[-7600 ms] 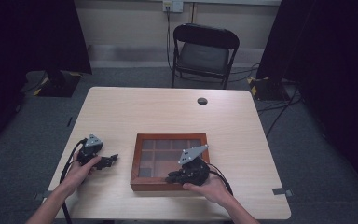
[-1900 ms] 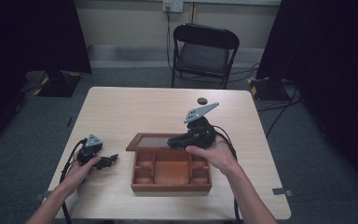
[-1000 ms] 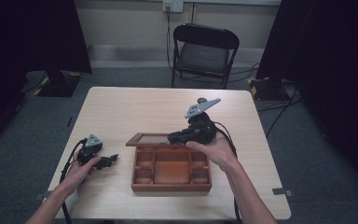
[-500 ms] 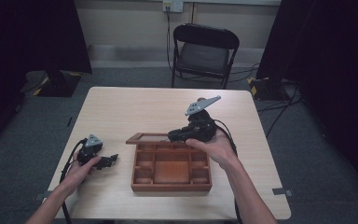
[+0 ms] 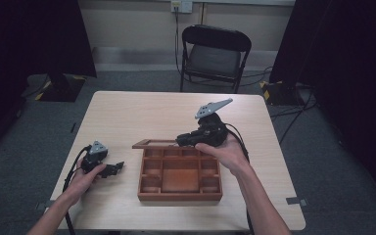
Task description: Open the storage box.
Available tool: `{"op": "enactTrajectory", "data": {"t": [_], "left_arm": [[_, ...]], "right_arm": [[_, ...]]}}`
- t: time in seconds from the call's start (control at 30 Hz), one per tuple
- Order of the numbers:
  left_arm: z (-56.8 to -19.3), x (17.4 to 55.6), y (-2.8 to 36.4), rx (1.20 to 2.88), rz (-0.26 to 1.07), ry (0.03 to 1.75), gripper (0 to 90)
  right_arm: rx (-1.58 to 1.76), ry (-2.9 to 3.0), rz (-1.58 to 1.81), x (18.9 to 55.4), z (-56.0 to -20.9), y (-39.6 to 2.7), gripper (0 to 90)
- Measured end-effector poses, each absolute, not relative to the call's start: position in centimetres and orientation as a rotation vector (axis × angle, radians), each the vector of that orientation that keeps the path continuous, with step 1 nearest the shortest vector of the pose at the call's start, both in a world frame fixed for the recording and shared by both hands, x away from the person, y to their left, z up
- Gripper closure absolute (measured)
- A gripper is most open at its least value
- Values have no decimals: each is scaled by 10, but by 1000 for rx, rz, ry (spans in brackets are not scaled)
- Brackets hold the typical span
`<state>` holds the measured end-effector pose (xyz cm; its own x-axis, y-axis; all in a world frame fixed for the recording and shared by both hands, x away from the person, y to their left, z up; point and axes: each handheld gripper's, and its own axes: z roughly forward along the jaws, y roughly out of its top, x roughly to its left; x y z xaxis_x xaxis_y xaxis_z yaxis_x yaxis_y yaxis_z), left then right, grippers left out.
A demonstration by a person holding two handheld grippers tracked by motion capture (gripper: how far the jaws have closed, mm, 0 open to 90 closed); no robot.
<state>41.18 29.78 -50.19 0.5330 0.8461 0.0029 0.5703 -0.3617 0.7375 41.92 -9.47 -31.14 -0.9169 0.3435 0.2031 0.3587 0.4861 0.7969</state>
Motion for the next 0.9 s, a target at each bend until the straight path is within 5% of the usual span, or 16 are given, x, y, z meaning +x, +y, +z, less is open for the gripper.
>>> {"op": "enactTrajectory", "data": {"t": [0.9], "left_arm": [[-502, 412, 298, 2075, 508, 1142, 143]], "right_arm": [[-651, -2680, -1461, 423, -309, -95, 827]]}}
